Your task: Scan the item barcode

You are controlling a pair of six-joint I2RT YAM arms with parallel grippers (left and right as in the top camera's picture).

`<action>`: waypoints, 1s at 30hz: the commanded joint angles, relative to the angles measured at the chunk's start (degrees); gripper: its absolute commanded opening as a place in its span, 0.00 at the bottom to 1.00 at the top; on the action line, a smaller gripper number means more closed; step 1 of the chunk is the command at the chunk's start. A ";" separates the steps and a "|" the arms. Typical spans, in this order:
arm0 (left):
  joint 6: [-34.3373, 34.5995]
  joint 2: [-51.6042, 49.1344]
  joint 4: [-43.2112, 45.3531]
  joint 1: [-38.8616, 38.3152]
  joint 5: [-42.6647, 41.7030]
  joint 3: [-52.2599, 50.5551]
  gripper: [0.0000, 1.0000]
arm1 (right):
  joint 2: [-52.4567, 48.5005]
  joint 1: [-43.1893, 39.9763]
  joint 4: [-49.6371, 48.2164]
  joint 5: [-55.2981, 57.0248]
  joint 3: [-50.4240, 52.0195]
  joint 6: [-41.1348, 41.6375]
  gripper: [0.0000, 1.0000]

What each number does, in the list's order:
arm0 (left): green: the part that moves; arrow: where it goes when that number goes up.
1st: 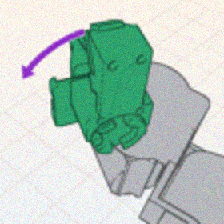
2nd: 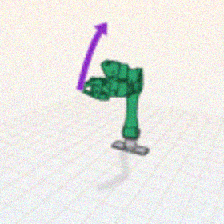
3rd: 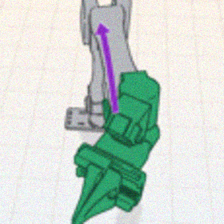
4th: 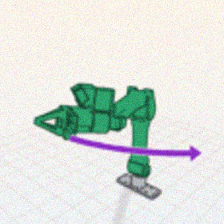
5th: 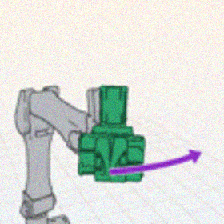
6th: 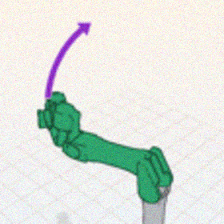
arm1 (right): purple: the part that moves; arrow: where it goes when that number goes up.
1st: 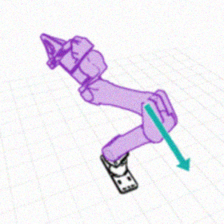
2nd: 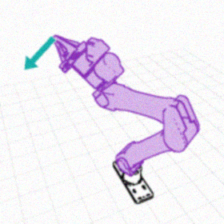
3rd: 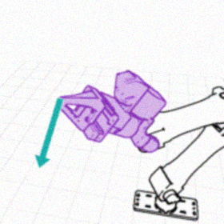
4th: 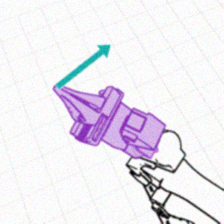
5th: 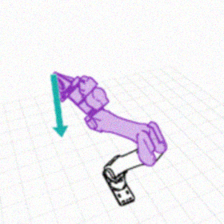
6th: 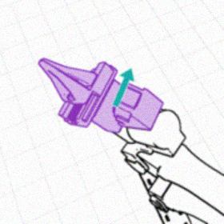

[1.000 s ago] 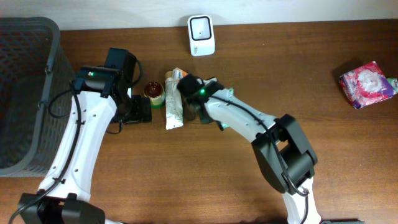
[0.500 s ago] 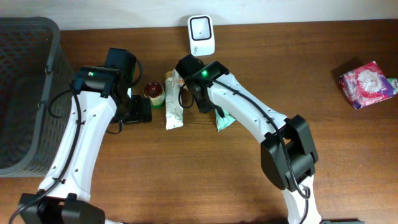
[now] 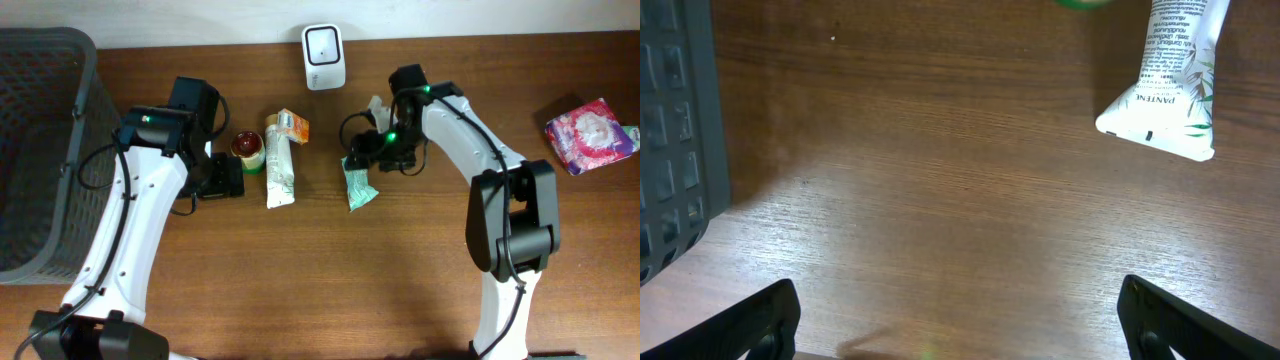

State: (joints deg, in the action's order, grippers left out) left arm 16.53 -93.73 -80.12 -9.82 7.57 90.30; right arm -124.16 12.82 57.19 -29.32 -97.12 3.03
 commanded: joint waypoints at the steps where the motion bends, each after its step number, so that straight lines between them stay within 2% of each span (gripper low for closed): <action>1: 0.57 0.85 -0.02 0.15 0.42 -0.26 0.99 | 0.02 0.61 -5.09 -3.72 4.92 1.99 0.71; 4: 0.57 0.85 -0.02 0.15 0.42 -0.26 0.99 | 0.04 0.70 -6.84 -3.45 5.18 1.99 0.30; 6: 0.57 0.85 -0.04 0.15 0.42 -0.26 0.99 | 0.15 0.72 -6.40 -1.57 3.52 4.07 0.13; 8: 0.57 0.85 -0.02 0.15 0.42 -0.26 0.99 | 0.50 0.94 -3.41 6.03 0.07 7.37 0.04; 10: 0.57 0.85 -0.02 0.15 0.42 -0.26 0.99 | 0.59 1.95 0.33 13.79 -3.32 8.48 0.04; 14: 0.57 0.85 -0.02 0.15 0.42 -0.26 0.99 | 0.52 6.78 4.26 38.82 -4.76 16.98 0.04; 17: 0.57 0.85 -0.02 0.15 0.42 -0.26 0.99 | 0.15 11.45 7.21 57.09 -4.68 27.17 0.04; 20: 0.57 0.85 -0.02 0.15 0.42 -0.26 0.99 | -1.90 13.99 8.04 62.16 -4.68 27.74 0.04; 23: 0.57 0.85 -0.04 0.15 0.42 -0.26 0.99 | -4.85 15.63 8.85 59.93 -4.68 27.71 0.04; 27: 0.57 0.85 -0.02 0.15 0.42 -0.26 0.99 | -5.70 19.21 7.37 48.87 -5.27 27.26 0.27; 28: 0.57 0.85 -0.02 0.15 0.42 -0.26 0.99 | -5.70 20.28 7.30 45.55 -6.43 27.26 0.38; 30: 0.57 0.85 -0.02 0.15 0.42 -0.26 0.99 | -5.46 21.70 7.63 41.57 -9.40 27.23 0.69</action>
State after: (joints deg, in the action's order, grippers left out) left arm 16.53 -93.73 -80.09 -9.82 7.57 90.30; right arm -129.19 32.75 64.60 19.46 -102.83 30.11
